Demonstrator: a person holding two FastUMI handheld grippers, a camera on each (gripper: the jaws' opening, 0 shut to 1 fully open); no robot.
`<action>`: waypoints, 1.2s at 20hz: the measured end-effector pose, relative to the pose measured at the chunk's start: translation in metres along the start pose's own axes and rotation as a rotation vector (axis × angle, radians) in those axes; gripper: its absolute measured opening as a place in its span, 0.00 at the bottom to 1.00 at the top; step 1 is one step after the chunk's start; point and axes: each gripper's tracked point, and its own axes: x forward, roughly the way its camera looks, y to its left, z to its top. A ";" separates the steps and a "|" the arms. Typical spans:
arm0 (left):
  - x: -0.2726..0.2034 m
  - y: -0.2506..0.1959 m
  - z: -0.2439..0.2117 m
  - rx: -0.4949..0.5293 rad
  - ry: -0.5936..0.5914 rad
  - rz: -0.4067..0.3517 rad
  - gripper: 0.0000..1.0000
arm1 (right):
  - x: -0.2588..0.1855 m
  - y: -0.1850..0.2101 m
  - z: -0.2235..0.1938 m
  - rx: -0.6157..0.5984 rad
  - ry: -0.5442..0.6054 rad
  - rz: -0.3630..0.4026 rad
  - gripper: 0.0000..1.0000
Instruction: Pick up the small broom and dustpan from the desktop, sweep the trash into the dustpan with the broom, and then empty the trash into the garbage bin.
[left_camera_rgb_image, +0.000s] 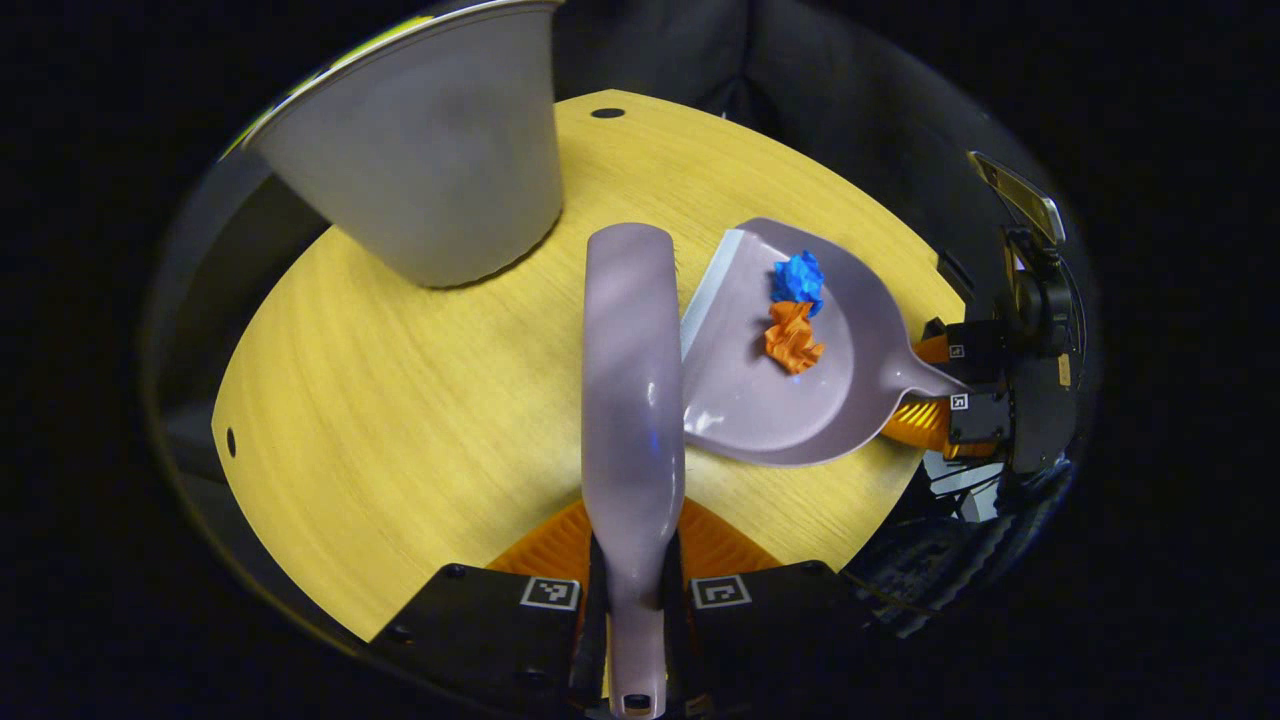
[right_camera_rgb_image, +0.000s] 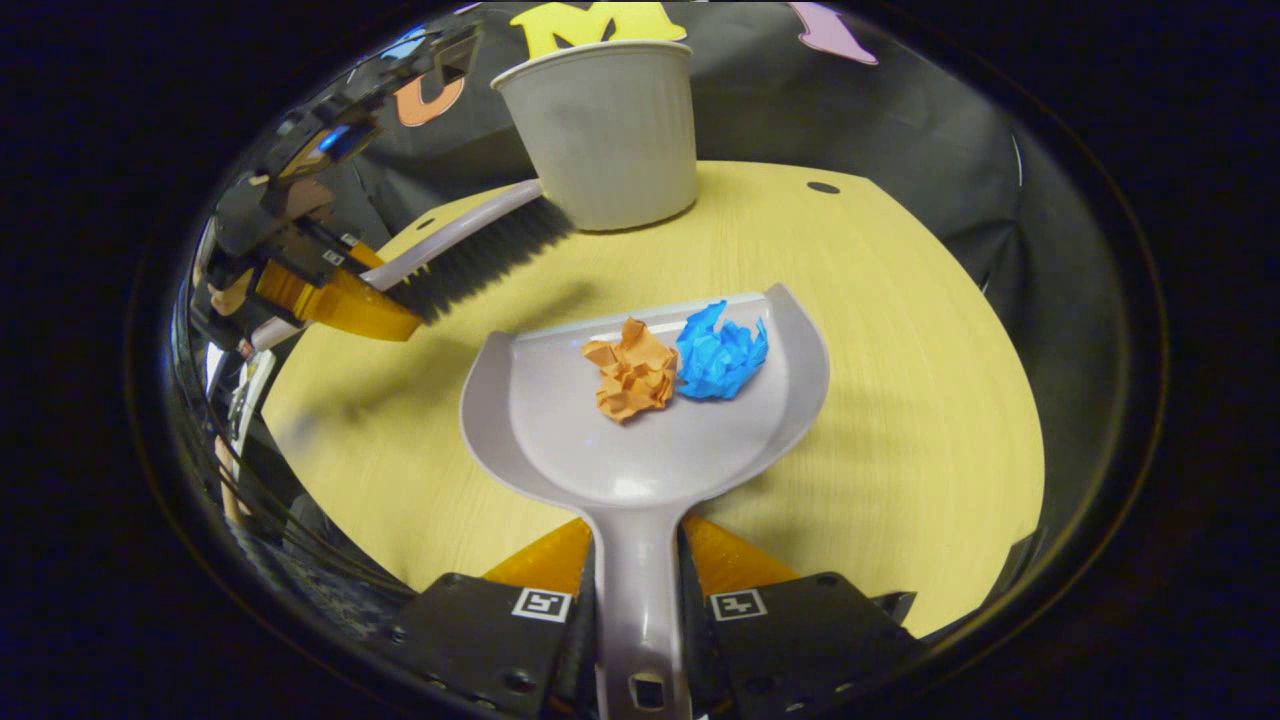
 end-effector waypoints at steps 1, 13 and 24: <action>-0.003 0.009 -0.014 -0.036 -0.009 0.013 0.27 | -0.003 -0.001 0.003 0.002 -0.005 -0.011 0.36; 0.012 0.061 -0.148 -0.428 0.016 0.154 0.27 | -0.010 -0.002 0.012 0.037 -0.020 -0.058 0.36; -0.002 0.091 -0.153 -0.554 -0.024 0.188 0.30 | -0.053 -0.004 0.037 -0.004 -0.091 -0.088 0.36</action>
